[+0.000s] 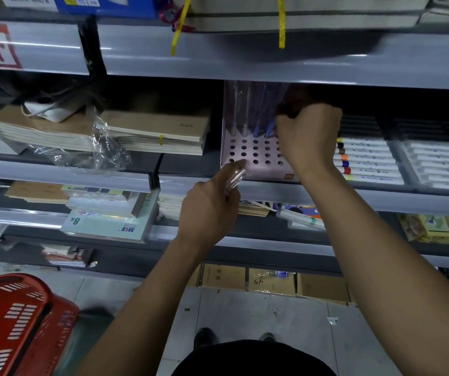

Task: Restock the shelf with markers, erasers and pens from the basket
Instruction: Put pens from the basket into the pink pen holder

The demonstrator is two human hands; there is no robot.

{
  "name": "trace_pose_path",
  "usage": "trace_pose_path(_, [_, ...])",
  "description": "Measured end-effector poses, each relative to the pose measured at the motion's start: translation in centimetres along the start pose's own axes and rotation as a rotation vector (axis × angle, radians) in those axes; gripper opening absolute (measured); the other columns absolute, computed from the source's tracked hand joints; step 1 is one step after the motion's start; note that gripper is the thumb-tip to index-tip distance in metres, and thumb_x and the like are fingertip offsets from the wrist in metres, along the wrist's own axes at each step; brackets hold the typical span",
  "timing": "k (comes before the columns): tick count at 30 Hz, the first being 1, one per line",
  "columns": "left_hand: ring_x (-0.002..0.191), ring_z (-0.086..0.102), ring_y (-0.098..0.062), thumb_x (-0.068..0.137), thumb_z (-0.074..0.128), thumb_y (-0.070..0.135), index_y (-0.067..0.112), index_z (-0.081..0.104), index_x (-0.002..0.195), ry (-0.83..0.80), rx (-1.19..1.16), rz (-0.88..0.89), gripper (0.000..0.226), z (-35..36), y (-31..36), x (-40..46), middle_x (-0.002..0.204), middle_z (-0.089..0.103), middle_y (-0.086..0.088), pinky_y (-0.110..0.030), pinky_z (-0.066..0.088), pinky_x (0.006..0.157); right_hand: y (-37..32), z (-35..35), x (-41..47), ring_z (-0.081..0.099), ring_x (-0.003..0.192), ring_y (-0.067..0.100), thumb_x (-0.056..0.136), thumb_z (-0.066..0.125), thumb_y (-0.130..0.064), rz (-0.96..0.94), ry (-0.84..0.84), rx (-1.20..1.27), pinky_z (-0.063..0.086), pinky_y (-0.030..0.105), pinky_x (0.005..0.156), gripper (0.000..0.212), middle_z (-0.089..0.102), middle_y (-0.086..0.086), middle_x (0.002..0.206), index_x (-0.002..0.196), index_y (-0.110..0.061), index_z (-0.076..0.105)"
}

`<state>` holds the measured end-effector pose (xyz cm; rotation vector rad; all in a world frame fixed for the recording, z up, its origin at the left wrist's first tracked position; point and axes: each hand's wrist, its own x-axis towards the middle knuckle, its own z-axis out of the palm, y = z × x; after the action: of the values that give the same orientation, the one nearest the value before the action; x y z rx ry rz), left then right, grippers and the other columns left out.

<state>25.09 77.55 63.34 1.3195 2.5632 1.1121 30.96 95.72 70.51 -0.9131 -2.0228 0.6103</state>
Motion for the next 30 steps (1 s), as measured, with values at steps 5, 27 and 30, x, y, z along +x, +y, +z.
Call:
trace_pose_path(5, [0.059, 0.062, -0.021, 0.105, 0.051, 0.019, 0.037, 0.047, 0.153, -0.007, 0.005, -0.001, 0.052, -0.2, 0.0, 0.0, 0.081, 0.07, -0.004, -0.043, 0.06, 0.06, -0.2, 0.3, 0.5, 0.053, 0.054, 0.001, 0.095, 0.066, -0.011, 0.04, -0.078, -0.048, 0.034, 0.008, 0.044, 0.019, 0.055, -0.012, 0.065, 0.076, -0.013, 0.069])
trace_pose_path(27, [0.05, 0.031, -0.01, 0.109, 0.046, 0.02, 0.015, 0.039, 0.11, -0.204, -1.023, -0.344, 0.009, -0.5, 1.1, 0.5, 0.066, 0.045, 0.006, -0.024, 0.028, 0.043, 0.3, -0.3, -1.6, 0.059, 0.061, 0.009, 0.096, 0.066, -0.021, -0.035, -0.053, -0.093, 0.032, 0.002, 0.051, 0.019, 0.072, 0.0, 0.079, 0.085, -0.008, 0.074])
trace_pose_path(30, [0.052, 0.029, -0.016, 0.106, 0.051, 0.019, 0.018, 0.042, 0.11, -0.217, -1.192, -0.369, 0.01, -1.1, 1.7, 0.8, 0.075, 0.051, -0.005, -0.026, 0.025, 0.047, 0.2, -1.1, -3.3, 0.061, 0.058, -0.003, 0.093, 0.066, -0.015, -0.085, -0.109, 0.088, 0.04, 0.002, 0.059, 0.012, 0.068, -0.014, 0.074, 0.092, -0.017, 0.077])
